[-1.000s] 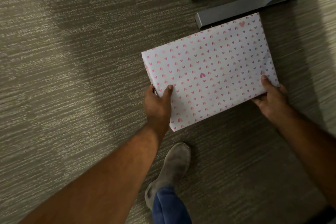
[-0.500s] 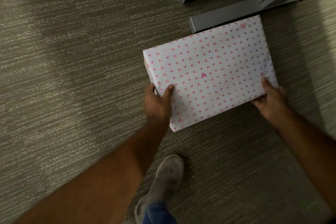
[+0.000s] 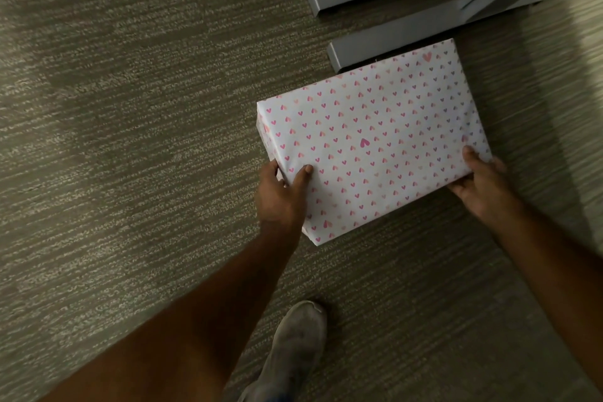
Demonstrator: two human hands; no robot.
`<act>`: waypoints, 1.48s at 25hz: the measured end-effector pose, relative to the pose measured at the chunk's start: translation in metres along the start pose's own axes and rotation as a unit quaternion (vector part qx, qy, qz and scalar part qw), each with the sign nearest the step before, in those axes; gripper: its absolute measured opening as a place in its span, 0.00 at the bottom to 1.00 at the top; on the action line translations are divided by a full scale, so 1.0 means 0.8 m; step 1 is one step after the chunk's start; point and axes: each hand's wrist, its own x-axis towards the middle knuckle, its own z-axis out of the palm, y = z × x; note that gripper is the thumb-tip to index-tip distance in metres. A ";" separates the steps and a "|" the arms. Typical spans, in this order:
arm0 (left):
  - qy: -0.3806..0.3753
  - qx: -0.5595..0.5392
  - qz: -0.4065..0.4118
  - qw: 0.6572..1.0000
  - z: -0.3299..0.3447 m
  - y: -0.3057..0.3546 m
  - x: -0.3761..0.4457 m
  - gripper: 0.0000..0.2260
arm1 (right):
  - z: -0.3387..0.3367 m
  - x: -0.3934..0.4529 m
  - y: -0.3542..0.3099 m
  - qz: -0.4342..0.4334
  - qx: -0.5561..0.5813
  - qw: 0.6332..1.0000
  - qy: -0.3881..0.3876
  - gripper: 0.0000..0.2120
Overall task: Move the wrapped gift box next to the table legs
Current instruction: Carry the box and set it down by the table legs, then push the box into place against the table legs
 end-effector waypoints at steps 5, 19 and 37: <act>-0.005 -0.003 -0.003 1.000 0.002 -0.005 0.005 0.23 | 0.003 -0.002 0.004 -0.006 -0.002 1.000 0.012 0.32; -0.030 0.038 0.006 0.999 -0.013 -0.011 0.004 0.29 | 0.024 -0.033 0.017 -0.053 -0.066 0.993 0.077 0.38; -0.047 0.128 0.064 0.989 -0.038 0.037 0.026 0.36 | 0.099 -0.159 0.100 0.058 0.045 0.996 0.058 0.54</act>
